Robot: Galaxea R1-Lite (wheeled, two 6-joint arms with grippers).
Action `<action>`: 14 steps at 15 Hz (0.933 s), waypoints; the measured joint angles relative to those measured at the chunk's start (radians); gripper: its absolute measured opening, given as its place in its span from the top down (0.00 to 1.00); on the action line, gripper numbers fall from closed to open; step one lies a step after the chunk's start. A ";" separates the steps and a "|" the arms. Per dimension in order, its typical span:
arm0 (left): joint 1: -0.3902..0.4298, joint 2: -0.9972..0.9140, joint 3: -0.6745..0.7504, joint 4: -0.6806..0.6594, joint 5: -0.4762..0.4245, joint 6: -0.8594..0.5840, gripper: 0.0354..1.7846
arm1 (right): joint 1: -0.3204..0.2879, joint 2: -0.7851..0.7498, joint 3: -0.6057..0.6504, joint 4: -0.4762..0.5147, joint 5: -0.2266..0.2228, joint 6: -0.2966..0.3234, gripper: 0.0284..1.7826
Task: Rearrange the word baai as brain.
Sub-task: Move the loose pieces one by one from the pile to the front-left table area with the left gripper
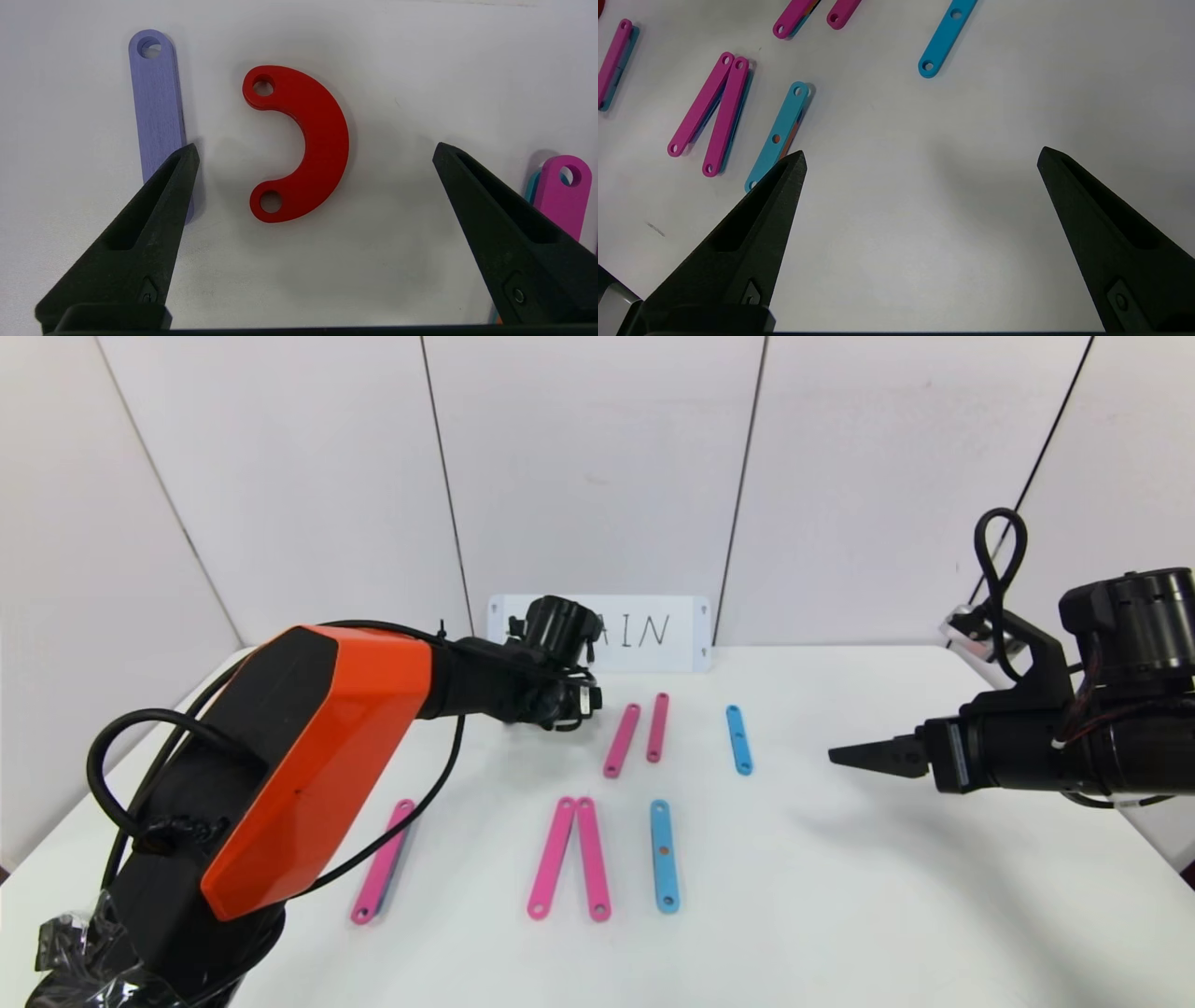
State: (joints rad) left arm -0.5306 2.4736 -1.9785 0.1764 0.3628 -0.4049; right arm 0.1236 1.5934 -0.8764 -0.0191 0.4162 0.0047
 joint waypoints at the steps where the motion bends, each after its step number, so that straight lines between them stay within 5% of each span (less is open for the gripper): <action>1: 0.000 0.002 0.000 -0.001 0.000 -0.001 0.02 | 0.000 0.000 0.000 0.000 0.000 0.000 0.03; 9: 0.000 0.016 0.000 -0.014 0.003 0.007 0.03 | 0.010 0.000 0.005 0.000 -0.001 0.000 0.03; 14: -0.011 0.023 0.000 -0.014 0.033 0.040 0.32 | 0.012 -0.001 0.007 0.000 -0.002 0.000 0.03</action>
State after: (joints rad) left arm -0.5417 2.4968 -1.9785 0.1621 0.3957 -0.3651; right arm 0.1360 1.5928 -0.8698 -0.0187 0.4140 0.0047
